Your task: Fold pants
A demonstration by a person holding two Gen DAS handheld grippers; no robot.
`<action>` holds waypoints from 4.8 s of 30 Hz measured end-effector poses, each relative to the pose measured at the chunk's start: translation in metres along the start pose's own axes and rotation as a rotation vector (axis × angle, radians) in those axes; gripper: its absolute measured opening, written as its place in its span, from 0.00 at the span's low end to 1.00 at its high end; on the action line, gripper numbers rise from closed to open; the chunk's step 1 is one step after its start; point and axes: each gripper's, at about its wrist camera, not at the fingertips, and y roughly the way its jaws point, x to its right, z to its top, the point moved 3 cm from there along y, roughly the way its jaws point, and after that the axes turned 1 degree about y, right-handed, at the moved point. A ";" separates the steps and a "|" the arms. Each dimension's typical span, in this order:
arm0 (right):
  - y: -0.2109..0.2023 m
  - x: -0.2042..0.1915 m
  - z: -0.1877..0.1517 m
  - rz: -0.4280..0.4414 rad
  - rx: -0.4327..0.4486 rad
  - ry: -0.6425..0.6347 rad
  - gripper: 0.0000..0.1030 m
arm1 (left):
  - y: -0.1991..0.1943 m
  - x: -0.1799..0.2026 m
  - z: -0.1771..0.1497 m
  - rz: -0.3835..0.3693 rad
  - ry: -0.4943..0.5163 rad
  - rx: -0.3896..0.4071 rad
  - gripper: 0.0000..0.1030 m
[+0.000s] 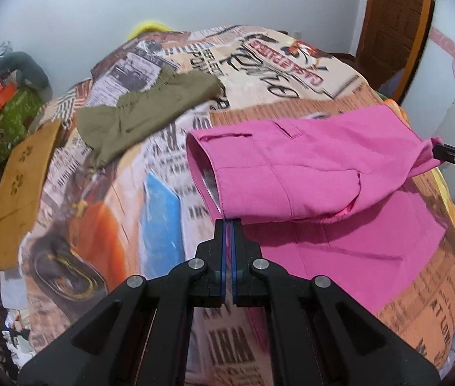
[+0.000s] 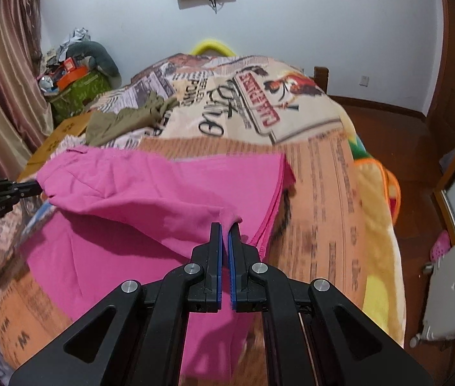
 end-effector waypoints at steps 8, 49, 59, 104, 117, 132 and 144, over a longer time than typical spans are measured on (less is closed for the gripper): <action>-0.005 0.005 -0.037 -0.055 -0.032 0.007 0.03 | 0.003 0.015 -0.039 -0.011 0.035 -0.056 0.02; 0.017 -0.084 -0.056 0.113 -0.136 -0.179 0.44 | 0.019 0.107 -0.013 -0.017 0.382 -0.045 0.43; 0.035 -0.088 -0.045 0.110 -0.136 -0.191 0.44 | 0.012 0.101 0.004 -0.095 0.314 -0.033 0.32; -0.015 -0.090 -0.070 0.103 -0.073 -0.188 0.07 | -0.016 0.120 -0.050 -0.130 0.327 -0.051 0.12; -0.057 -0.051 -0.075 0.046 -0.024 -0.016 0.23 | -0.054 0.060 -0.051 -0.117 0.144 0.012 0.48; -0.051 0.012 -0.092 -0.046 -0.043 0.219 0.31 | -0.030 0.035 -0.052 -0.184 -0.075 -0.079 0.48; -0.029 0.008 -0.102 -0.008 -0.089 0.223 0.31 | -0.019 0.036 -0.059 -0.171 -0.121 -0.089 0.44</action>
